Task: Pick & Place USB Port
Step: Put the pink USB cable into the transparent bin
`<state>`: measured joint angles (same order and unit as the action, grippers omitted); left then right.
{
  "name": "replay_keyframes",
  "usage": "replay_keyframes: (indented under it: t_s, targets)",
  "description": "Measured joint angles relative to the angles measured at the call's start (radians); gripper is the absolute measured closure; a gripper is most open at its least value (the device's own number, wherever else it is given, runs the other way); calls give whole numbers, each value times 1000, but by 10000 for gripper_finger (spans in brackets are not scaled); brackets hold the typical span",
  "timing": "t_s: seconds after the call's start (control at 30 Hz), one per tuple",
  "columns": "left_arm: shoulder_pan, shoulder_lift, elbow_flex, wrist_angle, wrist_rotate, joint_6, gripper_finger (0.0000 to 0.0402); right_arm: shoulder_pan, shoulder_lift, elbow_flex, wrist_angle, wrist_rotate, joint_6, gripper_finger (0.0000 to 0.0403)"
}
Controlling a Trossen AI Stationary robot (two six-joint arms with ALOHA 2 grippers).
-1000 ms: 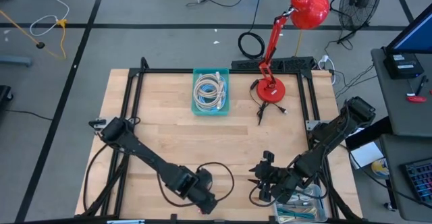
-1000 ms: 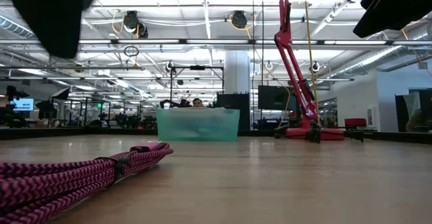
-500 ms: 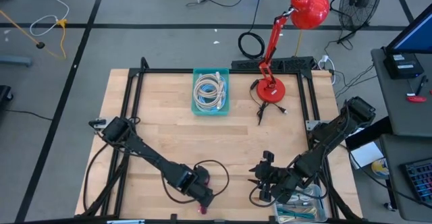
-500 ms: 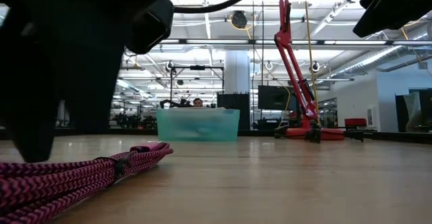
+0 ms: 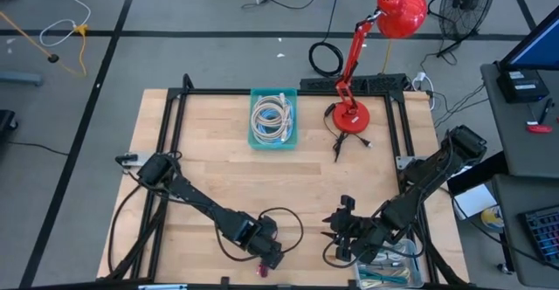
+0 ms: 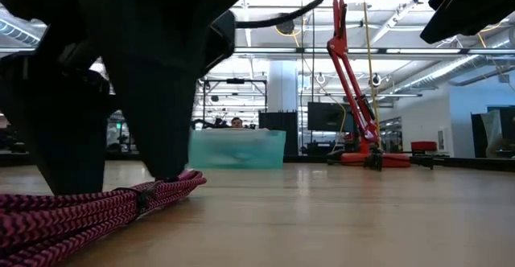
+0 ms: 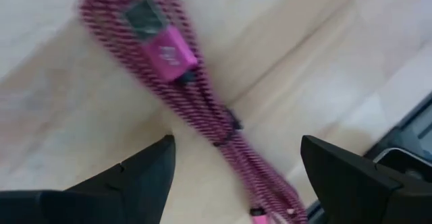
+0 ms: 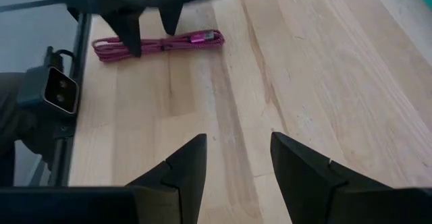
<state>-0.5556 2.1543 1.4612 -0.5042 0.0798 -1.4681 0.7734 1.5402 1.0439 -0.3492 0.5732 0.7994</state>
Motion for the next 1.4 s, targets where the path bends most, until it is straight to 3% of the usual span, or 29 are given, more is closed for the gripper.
replay_keyframes:
  t_s: [0.07, 0.17, 0.47, 0.63, 0.77, 0.97, 1.1, 1.2, 1.3, 1.4]
  targets:
    - [1, 24, 21, -10, 14, 0, 89, 0, 0, 0, 4, -1, 0, 248]
    - [1, 31, 36, -51, 16, 7, 135, 0, 0, 0, 5, -1, 0, 248]
    - [-8, 15, 80, -112, -46, 87, 376, 0, 0, 0, 8, -2, -4, 248]
    - [-17, -7, 81, -123, -117, 168, 381, 0, 0, 0, 7, -2, -4, 248]
    - [-48, -103, 75, -164, -400, 224, 388, 0, 0, 0, 13, 0, -8, 248]
    - [-181, -330, 79, -200, -1111, 348, 388, -9, 0, 0, 184, 57, -119, 248]
    - [-256, -411, 81, -160, -1487, 448, 388, -12, 0, 0, 470, 156, -381, 248]
    - [-281, -429, 81, -126, -1584, 492, 388, -20, 0, 0, 779, 189, -670, 248]
    - [-279, -420, 81, -66, -1572, 555, 389, -39, 0, 0, 1063, 137, -923, 248]
    - [-261, -413, 81, 26, -1472, 664, 389, -76, 0, 0, 1154, 2, -1006, 248]
